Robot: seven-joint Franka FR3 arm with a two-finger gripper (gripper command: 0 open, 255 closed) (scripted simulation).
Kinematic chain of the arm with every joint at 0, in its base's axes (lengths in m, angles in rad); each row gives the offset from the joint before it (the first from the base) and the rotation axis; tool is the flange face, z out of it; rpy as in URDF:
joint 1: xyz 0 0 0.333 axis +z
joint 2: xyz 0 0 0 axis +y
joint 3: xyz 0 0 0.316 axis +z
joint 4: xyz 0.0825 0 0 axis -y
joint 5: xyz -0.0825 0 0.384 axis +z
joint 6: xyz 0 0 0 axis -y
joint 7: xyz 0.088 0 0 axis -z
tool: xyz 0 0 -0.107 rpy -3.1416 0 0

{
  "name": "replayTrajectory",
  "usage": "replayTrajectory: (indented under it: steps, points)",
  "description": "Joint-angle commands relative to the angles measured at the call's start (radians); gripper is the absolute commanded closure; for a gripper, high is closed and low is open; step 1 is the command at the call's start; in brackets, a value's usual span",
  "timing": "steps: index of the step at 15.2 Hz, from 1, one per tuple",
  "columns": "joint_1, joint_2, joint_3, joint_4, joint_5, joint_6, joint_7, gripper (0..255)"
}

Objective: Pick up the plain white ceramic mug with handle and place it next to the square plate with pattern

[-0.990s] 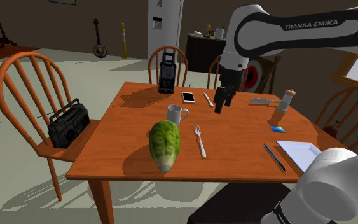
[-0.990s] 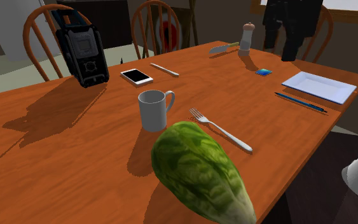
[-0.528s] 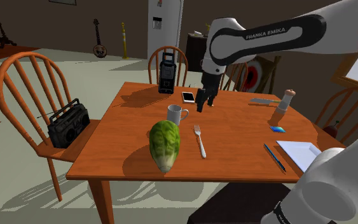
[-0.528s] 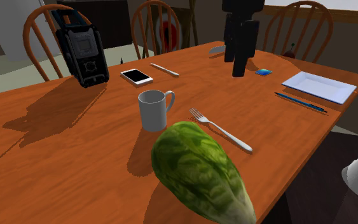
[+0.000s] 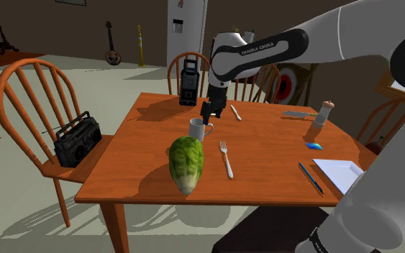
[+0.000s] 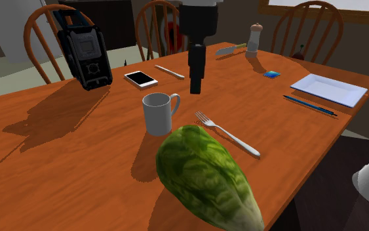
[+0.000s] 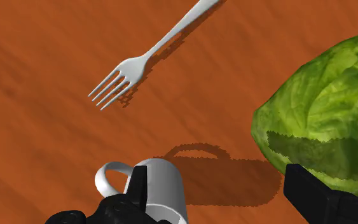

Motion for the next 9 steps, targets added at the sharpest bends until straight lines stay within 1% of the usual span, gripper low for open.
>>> replayTrajectory:
  steps: [1,7,9]
  points:
    - [0.004,0.076,0.004,0.061,-0.008,0.025,0.009,0]
    - [0.015,0.301,0.005,0.286,-0.036,0.055,0.022,0]
    - [0.015,0.306,0.004,0.280,-0.036,0.066,0.022,0]
